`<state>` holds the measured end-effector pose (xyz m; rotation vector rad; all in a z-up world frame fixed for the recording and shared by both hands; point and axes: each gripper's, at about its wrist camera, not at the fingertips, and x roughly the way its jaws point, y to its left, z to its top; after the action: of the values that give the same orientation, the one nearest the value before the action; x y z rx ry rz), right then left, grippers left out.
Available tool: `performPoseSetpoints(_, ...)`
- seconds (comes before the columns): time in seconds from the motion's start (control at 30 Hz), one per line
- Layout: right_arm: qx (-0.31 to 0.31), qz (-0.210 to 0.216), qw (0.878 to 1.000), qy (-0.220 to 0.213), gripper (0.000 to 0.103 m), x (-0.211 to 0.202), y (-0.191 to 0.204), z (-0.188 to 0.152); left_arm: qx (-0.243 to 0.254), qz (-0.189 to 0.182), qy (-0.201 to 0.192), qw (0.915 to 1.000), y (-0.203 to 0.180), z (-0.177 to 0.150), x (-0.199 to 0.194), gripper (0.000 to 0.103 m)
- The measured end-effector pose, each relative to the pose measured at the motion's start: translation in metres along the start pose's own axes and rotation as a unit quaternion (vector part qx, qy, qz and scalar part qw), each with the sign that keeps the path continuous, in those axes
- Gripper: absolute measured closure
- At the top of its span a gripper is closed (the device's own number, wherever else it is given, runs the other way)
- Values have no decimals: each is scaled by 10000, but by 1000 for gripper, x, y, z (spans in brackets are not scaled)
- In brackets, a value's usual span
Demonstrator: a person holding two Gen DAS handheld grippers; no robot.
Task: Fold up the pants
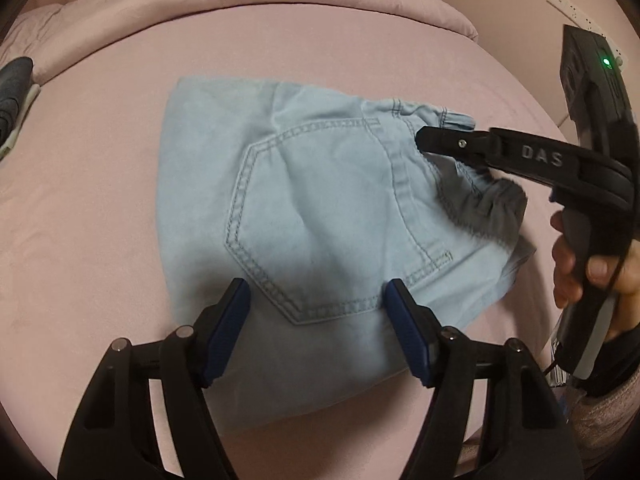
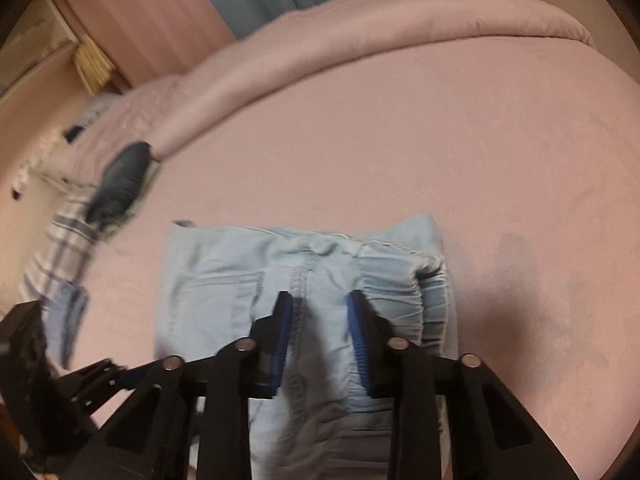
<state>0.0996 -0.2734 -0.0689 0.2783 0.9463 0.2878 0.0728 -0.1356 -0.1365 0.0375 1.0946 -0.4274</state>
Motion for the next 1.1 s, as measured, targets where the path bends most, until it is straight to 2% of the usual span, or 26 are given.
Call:
performPoseSetpoints(0.07,-33,-113,9999,12,87,0,-2,1,-1,-12,-8,10000,0,1,0,33)
performPoseSetpoints(0.17,82,-48,10000,16,87,-6,-6,3,-8,-57,-17,10000,3,-4,-5,35)
performPoseSetpoints(0.23,-59,-43,9998,-165,87,-17,6,0,-94,-154,-71,9998,6,-10,-11,35)
performPoseSetpoints(0.37,-581,382,9969,-369,86,-37,29,-13,-251,-311,-135,9991,13,-21,-22,35)
performPoseSetpoints(0.47,-934,451,9944,-185,86,-36,44,-27,-409,-395,-169,9982,18,-29,-31,35)
performPoseSetpoints(0.6,-1142,231,9922,445,86,-10,46,-51,-453,-493,-180,9976,26,-43,-33,35)
performPoseSetpoints(0.7,-1367,121,9895,461,84,-4,47,-60,-528,-638,-162,9964,32,-46,-27,35)
performPoseSetpoints(0.77,-1229,151,9903,623,83,-5,48,-51,-572,-720,-206,9955,34,-46,-32,35)
performPoseSetpoints(0.87,-978,526,9915,675,76,-6,51,-35,-891,-1059,-345,9898,48,-51,-44,35)
performPoseSetpoints(0.93,-853,872,9903,667,70,-4,57,-20,-1171,-1175,-402,9853,61,-54,-47,35)
performPoseSetpoints(1.0,-773,1100,9890,621,57,3,66,-1,-1411,-1201,-445,9817,72,-58,-49,35)
performPoseSetpoints(1.1,-856,1134,9883,555,55,19,81,22,-1650,-1219,-408,9779,83,-61,-44,35)
